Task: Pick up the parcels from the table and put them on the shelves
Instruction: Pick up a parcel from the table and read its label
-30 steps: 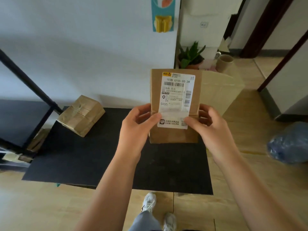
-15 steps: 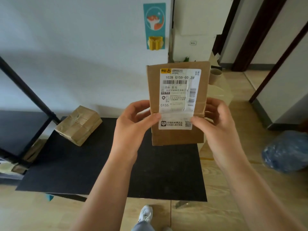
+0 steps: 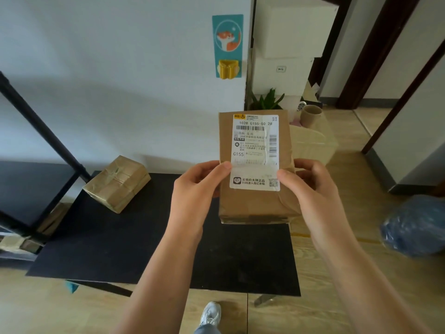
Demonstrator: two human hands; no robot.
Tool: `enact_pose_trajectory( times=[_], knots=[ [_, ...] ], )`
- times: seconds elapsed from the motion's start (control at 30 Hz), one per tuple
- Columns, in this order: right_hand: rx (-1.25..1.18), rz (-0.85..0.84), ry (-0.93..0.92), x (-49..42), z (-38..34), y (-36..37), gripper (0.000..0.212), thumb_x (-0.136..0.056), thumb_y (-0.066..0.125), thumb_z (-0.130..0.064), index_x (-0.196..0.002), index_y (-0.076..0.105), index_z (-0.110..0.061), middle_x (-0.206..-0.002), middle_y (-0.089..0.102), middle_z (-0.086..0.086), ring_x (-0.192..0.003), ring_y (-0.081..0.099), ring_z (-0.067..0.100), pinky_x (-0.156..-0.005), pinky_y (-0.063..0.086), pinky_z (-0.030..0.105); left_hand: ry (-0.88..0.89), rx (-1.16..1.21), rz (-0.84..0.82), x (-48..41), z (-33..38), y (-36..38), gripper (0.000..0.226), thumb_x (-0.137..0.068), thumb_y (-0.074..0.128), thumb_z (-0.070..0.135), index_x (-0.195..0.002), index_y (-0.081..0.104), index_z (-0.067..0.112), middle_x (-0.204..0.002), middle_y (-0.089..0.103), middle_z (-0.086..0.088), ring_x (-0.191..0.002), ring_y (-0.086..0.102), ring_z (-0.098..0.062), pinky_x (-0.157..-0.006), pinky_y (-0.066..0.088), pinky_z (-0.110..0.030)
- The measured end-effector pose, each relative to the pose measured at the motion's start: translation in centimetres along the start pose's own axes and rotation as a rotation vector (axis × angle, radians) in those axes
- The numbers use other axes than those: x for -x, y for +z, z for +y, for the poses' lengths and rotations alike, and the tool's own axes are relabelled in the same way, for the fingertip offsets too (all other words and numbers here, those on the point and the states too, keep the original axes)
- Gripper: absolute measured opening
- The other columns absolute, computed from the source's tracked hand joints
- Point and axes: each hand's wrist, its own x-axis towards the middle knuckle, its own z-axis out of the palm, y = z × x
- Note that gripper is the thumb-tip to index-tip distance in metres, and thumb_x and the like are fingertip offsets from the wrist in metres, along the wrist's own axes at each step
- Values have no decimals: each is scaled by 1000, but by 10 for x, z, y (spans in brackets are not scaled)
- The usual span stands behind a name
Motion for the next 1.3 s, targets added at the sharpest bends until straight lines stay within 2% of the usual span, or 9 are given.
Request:
enact_pose_trajectory(
  times=[0.2,0.3,0.43,0.57,0.73,0.83,0.93,1.1,1.3],
  knots=[
    [2,-8,16,3,3,3,28,-84,71,-39,-108,58,-33,-89,74,-13,-90,71,6,-77,57,27,-13,-1,21,2,-4,-3,24,-86,72,34,-107,74,23,-87,79,12,-80,74,0,-59,55,-12],
    [8,-12,12,5,5,5,31,-85,69,-39,-112,56,-34,-88,73,-18,-86,69,-2,-74,54,24,-19,1,35,3,-6,-4,27,-86,72,34,-111,73,23,-90,79,10,-83,74,-1,-59,55,-12],
    [43,-21,19,9,5,11,35,-86,68,-40,-117,54,-42,-96,73,-12,-87,67,-2,-78,56,28,-17,-25,59,5,-8,-6,31,-86,71,36,-115,71,25,-99,78,9,-95,73,-8,-70,55,-18],
    [54,-64,8,11,6,19,37,-87,69,-36,-120,53,-40,-101,70,-8,-92,67,4,-80,57,30,-20,-48,54,11,-11,-12,28,-86,71,35,-114,70,30,-100,77,10,-96,73,-8,-72,56,-22],
    [103,-128,-10,21,11,40,38,-87,69,-35,-120,52,-40,-104,67,-13,-94,66,1,-76,54,22,-40,-91,111,27,-20,-33,39,-85,73,35,-122,63,30,-106,74,10,-99,69,-7,-81,58,-30],
    [162,-199,-23,33,12,61,44,-86,69,-37,-127,52,-35,-115,63,-12,-100,64,1,-73,54,18,-80,-67,184,36,-26,-58,40,-83,74,36,-122,63,31,-107,73,9,-99,69,-9,-81,58,-34],
    [234,-271,-42,44,8,87,40,-89,68,-34,-126,52,-32,-113,60,-16,-98,60,-3,-62,49,8,-102,-36,261,44,-27,-86,40,-83,74,35,-121,64,30,-104,74,8,-95,70,-9,-82,58,-36],
    [345,-356,-45,69,4,148,36,-90,66,-37,-121,47,-39,-120,58,-13,-87,54,-10,-57,41,9,-112,-19,347,65,-30,-148,36,-86,72,35,-121,65,28,-97,74,10,-86,70,-3,-63,50,-20],
    [361,-500,-12,134,0,260,43,-91,66,-36,-130,48,-34,-109,56,-17,-83,51,-7,-59,38,11,-147,6,495,111,-39,-270,30,-86,72,35,-116,67,28,-96,76,10,-86,73,-4,-68,58,-22]
  ],
)
